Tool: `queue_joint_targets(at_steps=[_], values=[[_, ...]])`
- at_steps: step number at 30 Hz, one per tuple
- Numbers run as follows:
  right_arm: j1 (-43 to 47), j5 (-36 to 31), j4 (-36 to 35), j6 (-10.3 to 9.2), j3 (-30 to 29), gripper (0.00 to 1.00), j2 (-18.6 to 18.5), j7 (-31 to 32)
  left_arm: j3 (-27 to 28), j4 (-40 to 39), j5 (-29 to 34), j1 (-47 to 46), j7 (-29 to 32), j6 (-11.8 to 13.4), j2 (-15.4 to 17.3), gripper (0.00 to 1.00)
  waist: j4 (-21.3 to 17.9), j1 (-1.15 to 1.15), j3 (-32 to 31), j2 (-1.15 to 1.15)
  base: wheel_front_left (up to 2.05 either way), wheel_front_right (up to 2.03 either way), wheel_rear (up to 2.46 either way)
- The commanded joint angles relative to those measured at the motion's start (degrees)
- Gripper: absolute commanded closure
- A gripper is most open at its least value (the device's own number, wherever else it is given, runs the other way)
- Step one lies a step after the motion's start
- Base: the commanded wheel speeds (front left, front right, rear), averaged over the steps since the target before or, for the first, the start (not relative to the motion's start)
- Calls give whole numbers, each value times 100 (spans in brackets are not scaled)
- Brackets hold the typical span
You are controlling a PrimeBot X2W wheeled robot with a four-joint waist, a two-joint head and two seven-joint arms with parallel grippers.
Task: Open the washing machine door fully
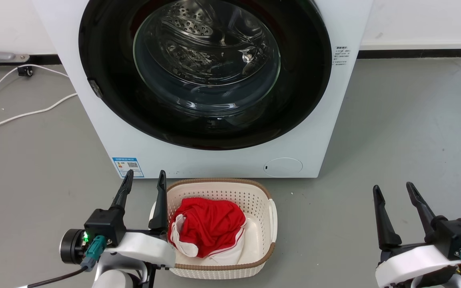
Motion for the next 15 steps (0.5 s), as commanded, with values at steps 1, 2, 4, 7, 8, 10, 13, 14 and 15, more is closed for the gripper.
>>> queue_joint_targets(at_steps=[1,2,4,7,8,10,13,14,15], values=[[30,-85,-54,-2,9,0,17,-28,-7,-10,97,-63,-32,7,26,0,-1,0,1,0,0,0,0],[35,-116,-58,-2,14,0,18,-39,-3,5,120,-62,-47,8,25,0,-1,0,1,0,0,0,0],[45,-179,-69,-2,15,0,18,-56,-10,22,197,-63,-68,7,24,0,-1,0,5,0,0,0,0],[60,-254,-78,-2,19,0,19,-74,-16,43,296,-66,-100,12,21,0,3,0,10,0,0,0,0],[64,-295,-81,-2,19,0,20,-84,-18,47,325,-63,-110,13,19,0,4,0,11,0,0,0,0],[75,-327,-81,-3,17,0,21,-96,-16,53,374,-57,-128,14,16,0,8,0,13,0,0,0,0],[90,-385,-77,-2,23,0,22,-110,-17,61,434,-32,-160,14,10,0,12,0,18,0,0,0,0],[94,-412,-77,-3,26,0,22,-116,-18,67,463,-22,-166,17,8,0,13,0,18,0,0,0,0],[99,-430,-73,-3,27,0,23,-116,-17,71,482,-13,-175,24,6,0,14,0,19,0,0,0,0]])
